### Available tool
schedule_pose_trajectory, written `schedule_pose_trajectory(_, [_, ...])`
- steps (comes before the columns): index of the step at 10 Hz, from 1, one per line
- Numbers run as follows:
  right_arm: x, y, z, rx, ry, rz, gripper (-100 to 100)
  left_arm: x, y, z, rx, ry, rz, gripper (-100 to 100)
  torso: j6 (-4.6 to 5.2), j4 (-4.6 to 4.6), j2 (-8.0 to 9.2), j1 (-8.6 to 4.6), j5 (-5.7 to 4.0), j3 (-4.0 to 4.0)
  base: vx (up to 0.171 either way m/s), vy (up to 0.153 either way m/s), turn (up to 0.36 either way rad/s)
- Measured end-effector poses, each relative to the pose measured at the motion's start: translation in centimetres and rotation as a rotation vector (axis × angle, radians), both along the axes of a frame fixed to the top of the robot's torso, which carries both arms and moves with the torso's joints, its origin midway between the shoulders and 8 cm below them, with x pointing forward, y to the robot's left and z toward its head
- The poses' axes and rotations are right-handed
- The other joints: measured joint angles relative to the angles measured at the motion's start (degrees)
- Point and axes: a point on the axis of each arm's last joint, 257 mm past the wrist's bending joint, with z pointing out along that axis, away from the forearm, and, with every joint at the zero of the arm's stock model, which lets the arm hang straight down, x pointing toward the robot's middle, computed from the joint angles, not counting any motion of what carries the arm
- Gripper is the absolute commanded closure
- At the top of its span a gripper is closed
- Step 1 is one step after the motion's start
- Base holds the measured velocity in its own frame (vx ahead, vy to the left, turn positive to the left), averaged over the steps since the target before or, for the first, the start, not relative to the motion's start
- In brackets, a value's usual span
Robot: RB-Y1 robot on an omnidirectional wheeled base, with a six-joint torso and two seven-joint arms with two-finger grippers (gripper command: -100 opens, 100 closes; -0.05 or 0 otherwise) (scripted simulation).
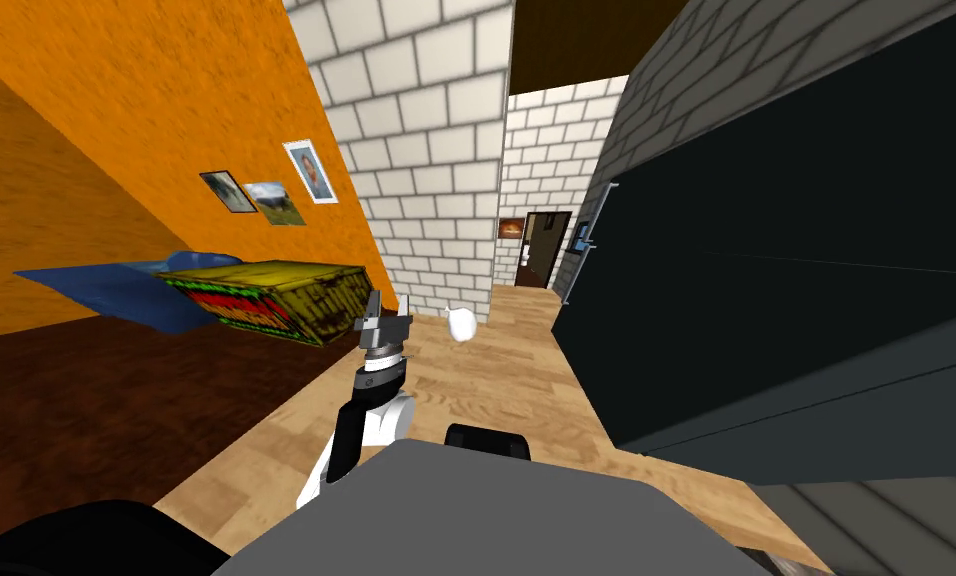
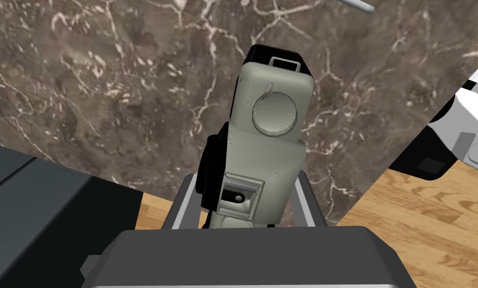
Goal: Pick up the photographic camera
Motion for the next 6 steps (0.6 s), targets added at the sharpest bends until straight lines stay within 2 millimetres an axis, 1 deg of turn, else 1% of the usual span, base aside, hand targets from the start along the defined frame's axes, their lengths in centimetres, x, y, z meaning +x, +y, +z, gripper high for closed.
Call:
schedule_pose_trajectory(1, [0.7, -0.3, 0.6, -0.007, 0.004, 0.034, 100, 0.0, 0.0, 0.0, 0.0, 0.0, 0.0, 0, 0.26, -0.04, -0.17, 0.02, 0.06, -0.08, 0.164, 0.007, -0.457])
schedule_pose_trajectory(2, [1.6, -0.4, 1.0, -0.013, 0.001, 0.063, 100, 0.0, 0.0, 0.0, 0.0, 0.0, 0.0, 0, 0.19, -0.07, -0.29, 0.08, 0.04, -0.16, 0.198, 0.021, -0.435])
schedule_pose_trajectory(3, [2.0, -0.7, 1.8, -0.024, 0.009, 0.102, 100, 0.0, 0.0, 0.0, 0.0, 0.0, 0.0, 0, 0.22, -0.11, -0.44, 0.15, 0.11, -0.25, 0.19, 0.026, -0.469])
schedule_pose_trajectory(4, [2.6, -1.0, 2.1, -0.032, 0.008, 0.132, 100, 0.0, 0.0, 0.0, 0.0, 0.0, 0.0, 0, 0.22, -0.12, -0.45, 0.16, 0.09, -0.26, 0.076, 0.032, -0.097])
schedule_pose_trajectory(5, [3.1, -1.0, 2.1, -0.034, 0.002, 0.142, 100, 0.0, 0.0, 0.0, 0.0, 0.0, 0.0, 0, -0.03, -0.06, -0.24, 0.13, 0.06, -0.15, 0.015, 0.013, 0.025])
schedule_pose_trajectory(6, [3.2, -1.0, 2.1, -0.034, -0.001, 0.143, 0, 0.0, 0.0, 0.0, 0.0, 0.0, 0.0, 0, 0.03, -0.03, -0.05, 0.05, 0.06, -0.04, 0.007, 0.003, 0.002])
